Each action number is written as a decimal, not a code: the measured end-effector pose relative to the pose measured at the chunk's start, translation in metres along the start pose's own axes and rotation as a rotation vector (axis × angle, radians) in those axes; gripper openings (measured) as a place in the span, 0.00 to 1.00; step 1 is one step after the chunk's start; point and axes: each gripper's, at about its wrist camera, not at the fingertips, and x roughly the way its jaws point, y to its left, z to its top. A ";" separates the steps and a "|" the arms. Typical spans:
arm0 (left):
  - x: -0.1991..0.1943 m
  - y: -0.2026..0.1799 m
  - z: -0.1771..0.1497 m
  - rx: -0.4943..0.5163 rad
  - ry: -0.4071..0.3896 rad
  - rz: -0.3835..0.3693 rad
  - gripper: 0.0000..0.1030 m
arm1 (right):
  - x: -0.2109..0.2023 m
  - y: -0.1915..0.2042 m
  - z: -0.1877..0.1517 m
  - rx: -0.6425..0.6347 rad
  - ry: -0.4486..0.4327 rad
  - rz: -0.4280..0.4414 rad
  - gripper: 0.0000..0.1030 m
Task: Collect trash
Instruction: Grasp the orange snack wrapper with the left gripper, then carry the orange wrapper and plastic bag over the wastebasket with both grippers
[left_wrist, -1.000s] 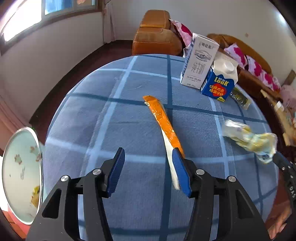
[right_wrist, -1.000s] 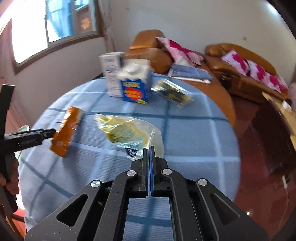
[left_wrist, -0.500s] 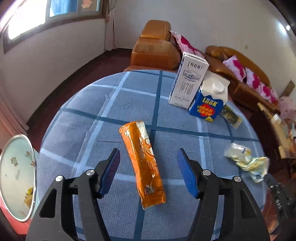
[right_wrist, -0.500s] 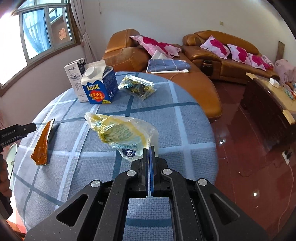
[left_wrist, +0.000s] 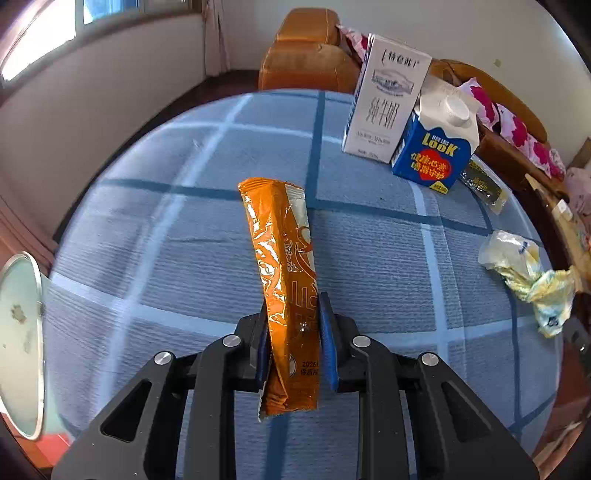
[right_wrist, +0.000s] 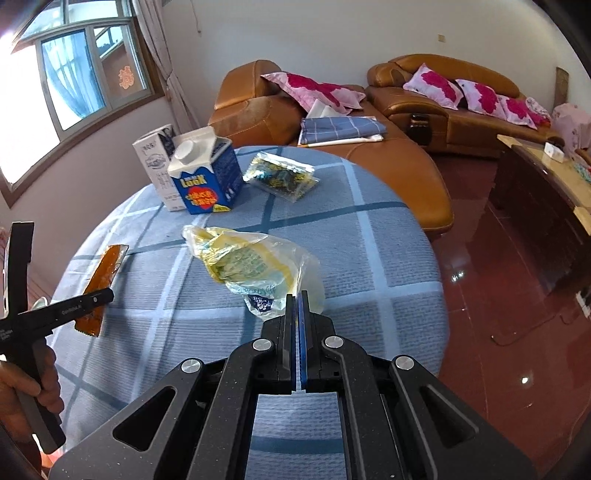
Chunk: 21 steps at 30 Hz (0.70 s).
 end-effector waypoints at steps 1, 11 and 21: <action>-0.005 0.003 0.000 -0.003 -0.007 -0.005 0.22 | -0.003 0.004 0.000 -0.009 -0.007 0.002 0.02; -0.054 0.031 -0.021 0.026 -0.065 -0.006 0.22 | -0.025 0.045 0.003 -0.068 -0.040 0.067 0.02; -0.098 0.070 -0.035 -0.011 -0.118 0.008 0.22 | -0.045 0.093 0.005 -0.144 -0.063 0.141 0.02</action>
